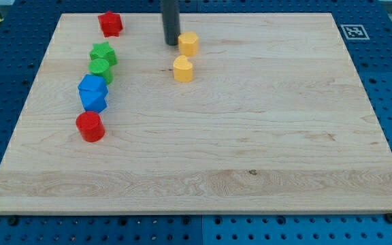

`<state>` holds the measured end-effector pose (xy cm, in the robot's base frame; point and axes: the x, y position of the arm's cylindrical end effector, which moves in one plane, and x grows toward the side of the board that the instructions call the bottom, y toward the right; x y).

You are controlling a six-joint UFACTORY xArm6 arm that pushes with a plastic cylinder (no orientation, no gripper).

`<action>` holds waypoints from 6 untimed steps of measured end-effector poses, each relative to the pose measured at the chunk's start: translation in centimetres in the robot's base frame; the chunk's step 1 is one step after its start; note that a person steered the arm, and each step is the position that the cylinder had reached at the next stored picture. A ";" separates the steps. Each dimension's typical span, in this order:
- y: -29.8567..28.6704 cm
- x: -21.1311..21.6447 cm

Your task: Push yellow hexagon closer to yellow heart

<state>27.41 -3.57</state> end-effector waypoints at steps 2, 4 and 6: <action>4.1 -0.6; 4.3 2.2; 1.6 4.4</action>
